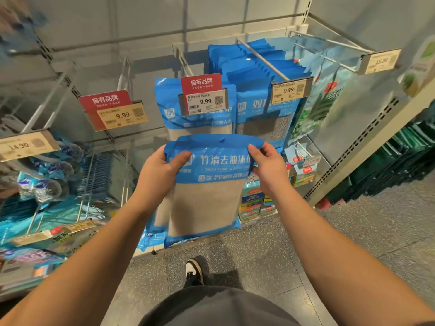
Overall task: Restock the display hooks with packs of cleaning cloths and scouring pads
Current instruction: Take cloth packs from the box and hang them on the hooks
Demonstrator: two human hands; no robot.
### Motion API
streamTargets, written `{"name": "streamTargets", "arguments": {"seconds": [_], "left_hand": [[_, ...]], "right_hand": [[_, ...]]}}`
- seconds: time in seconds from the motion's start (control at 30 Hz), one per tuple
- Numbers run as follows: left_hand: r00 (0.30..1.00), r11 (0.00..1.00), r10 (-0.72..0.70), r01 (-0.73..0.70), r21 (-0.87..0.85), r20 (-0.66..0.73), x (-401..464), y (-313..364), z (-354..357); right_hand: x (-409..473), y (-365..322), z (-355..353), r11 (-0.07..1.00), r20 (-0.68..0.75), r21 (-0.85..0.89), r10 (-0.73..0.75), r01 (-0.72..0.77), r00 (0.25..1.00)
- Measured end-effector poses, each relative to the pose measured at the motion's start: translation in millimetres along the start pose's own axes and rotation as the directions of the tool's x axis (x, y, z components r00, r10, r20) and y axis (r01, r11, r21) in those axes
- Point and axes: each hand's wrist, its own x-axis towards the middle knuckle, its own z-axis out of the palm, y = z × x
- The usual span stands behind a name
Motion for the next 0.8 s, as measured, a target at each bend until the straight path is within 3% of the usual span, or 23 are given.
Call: {"name": "streamTargets", "arguments": {"seconds": [0.17, 0.4, 0.57, 0.8], "left_hand": [[0.994, 0.996, -0.073, 0.076, 0.042, -0.075, -3.5, -10.8, -19.7], [0.992, 0.962, -0.124, 0.115, 0.249, 0.021, -9.2, -20.7, -39.5], [0.977, 0.874, -0.118, 0.019, 0.485, 0.175, -2.8, -16.0, -46.7], [0.940, 0.887, 0.067, -0.210, 0.412, 0.334, 20.6, 8.7, -23.7]], "right_hand": [[14.8, -11.7, -17.7, 0.999, -0.063, -0.019, -0.027, 0.026, 0.998], [38.8, -27.2, -44.4, 0.988, -0.105, -0.126, -0.098, 0.084, 0.990], [44.8, -30.0, -46.2, 0.978, -0.066, -0.188, -0.104, 0.090, 0.992], [54.3, -30.2, -21.3, 0.966, 0.050, -0.236, -0.100, 0.109, 0.994]]}}
